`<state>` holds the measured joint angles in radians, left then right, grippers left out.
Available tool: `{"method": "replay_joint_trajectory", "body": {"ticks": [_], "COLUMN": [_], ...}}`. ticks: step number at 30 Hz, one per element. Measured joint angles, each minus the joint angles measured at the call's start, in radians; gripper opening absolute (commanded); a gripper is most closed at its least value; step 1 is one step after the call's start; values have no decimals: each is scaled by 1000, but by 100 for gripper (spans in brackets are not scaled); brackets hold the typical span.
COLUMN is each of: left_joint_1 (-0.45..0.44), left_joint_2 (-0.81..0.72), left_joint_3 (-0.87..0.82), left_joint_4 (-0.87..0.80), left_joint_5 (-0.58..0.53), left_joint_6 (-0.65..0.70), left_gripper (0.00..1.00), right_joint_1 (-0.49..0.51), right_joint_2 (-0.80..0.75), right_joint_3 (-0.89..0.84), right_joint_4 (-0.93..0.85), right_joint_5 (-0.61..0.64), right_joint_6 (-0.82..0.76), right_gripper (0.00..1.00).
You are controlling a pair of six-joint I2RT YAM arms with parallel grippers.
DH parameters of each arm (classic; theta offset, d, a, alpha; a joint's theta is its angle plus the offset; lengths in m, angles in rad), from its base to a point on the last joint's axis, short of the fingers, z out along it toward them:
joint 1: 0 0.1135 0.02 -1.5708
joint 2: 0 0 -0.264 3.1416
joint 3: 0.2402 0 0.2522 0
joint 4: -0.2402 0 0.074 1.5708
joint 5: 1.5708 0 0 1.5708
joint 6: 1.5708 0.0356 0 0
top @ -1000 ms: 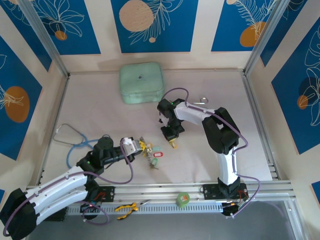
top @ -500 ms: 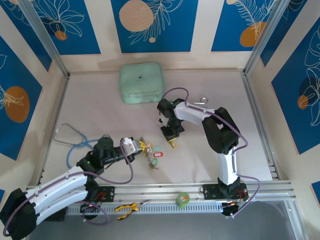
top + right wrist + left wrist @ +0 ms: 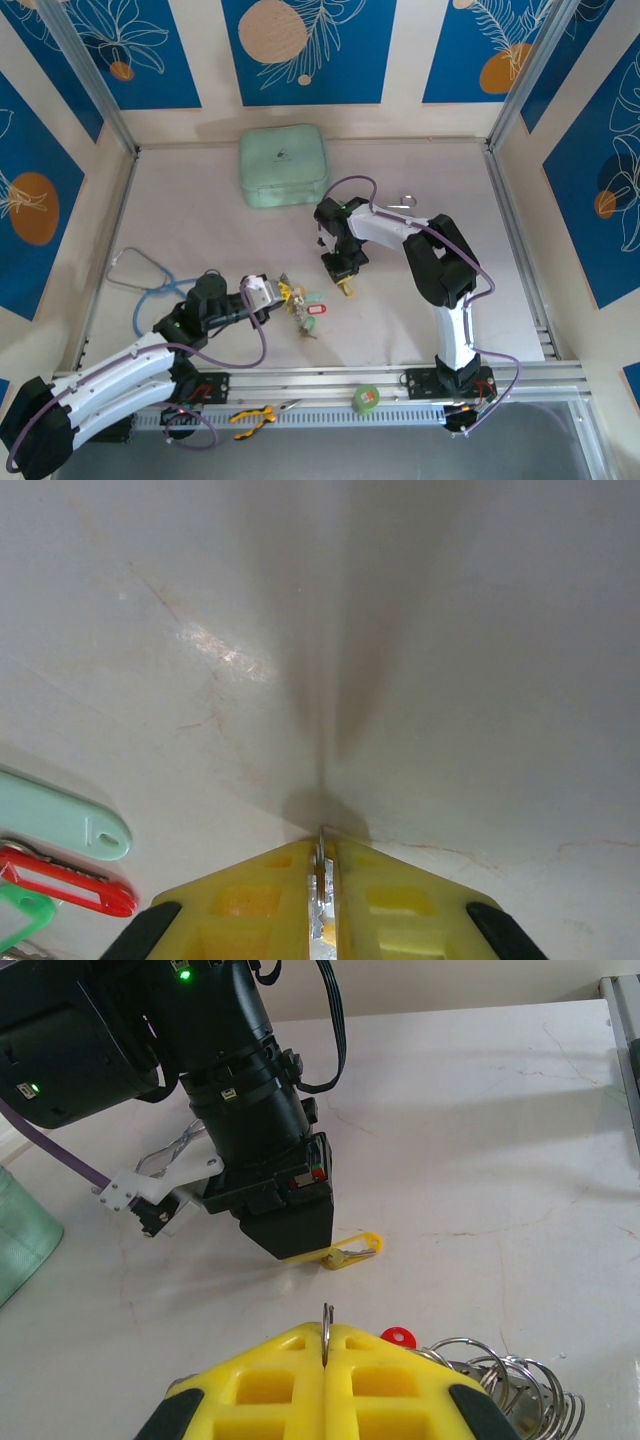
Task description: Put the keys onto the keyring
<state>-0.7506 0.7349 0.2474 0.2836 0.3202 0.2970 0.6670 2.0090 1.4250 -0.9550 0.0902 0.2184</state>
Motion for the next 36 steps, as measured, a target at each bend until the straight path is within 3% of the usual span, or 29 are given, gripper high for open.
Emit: {"method": "replay_joint_trajectory", "body": {"ticks": [15, 23, 30, 36], "left_joint_1": [0, 0, 0, 0], "left_joint_2": [0, 0, -1, 2], "left_joint_3": [0, 0, 0, 0], "left_joint_4": [0, 0, 0, 3], "left_joint_5": [0, 0, 0, 0], "left_joint_6": [0, 0, 0, -5], "left_gripper": [0, 0, 0, 0], "right_joint_1": [0, 0, 0, 0], "right_joint_2": [5, 5, 0, -184], "right_joint_3": [0, 3, 3, -119], "right_joint_4": [0, -3, 8, 117], "right_joint_5": [0, 0, -3, -72], "right_joint_6": [0, -3, -8, -52], "right_gripper": [12, 0, 0, 0]}}
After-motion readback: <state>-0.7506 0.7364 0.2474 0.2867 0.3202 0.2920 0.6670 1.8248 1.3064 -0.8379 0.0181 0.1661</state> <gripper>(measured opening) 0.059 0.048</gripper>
